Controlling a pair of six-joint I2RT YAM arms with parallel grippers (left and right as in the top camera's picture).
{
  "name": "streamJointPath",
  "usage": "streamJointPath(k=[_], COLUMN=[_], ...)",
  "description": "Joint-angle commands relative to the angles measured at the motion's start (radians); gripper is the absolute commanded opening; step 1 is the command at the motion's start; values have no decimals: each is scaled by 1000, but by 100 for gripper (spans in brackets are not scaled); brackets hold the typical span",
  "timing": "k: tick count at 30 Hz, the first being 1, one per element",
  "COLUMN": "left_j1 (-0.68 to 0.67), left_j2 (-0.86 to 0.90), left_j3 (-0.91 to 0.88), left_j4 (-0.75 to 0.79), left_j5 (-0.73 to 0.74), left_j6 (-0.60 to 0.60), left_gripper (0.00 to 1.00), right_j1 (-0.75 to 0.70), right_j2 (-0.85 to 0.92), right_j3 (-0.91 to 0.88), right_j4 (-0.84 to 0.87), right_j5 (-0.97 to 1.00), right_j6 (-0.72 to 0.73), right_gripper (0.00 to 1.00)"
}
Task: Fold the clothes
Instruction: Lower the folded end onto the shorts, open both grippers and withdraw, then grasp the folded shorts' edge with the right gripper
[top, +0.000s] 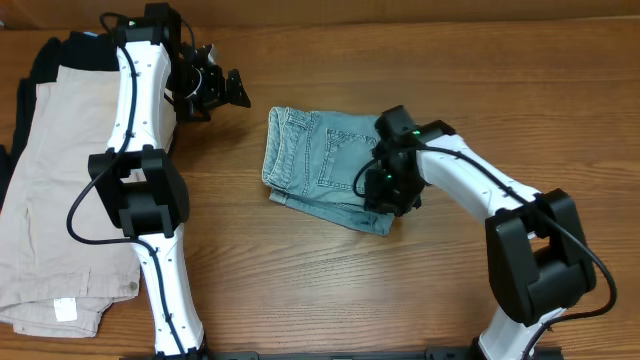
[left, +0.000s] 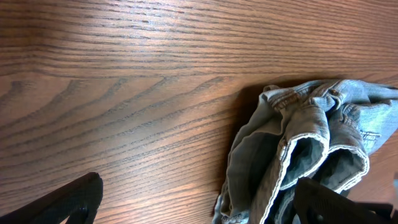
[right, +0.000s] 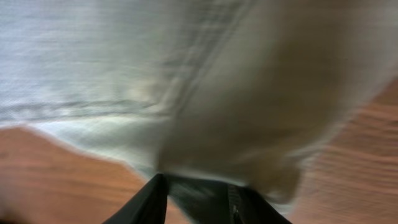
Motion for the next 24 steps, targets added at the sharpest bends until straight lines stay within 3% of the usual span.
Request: streamJointPath(k=[1, 11, 14, 20, 24], left_j1=[-2, -28, -42, -60, -60], left_j2=[-5, -4, -3, -3, -3], left_j3=[23, 23, 23, 23, 23], left_j4=[8, 63, 124, 168, 160], left_j5=[16, 14, 5, 5, -2], left_j6=[-7, -7, -7, -7, -7], left_gripper=[100, 100, 100, 100, 100], right_j1=[-96, -349, -417, -432, -356], right_j2=[-23, -23, -23, -26, -26], right_j3=[-58, -63, -22, 283, 373], right_j4=[59, 285, 319, 19, -172], right_j5=[41, 144, 85, -101, -111], right_j6=[25, 27, -8, -64, -74], right_gripper=[36, 36, 34, 40, 53])
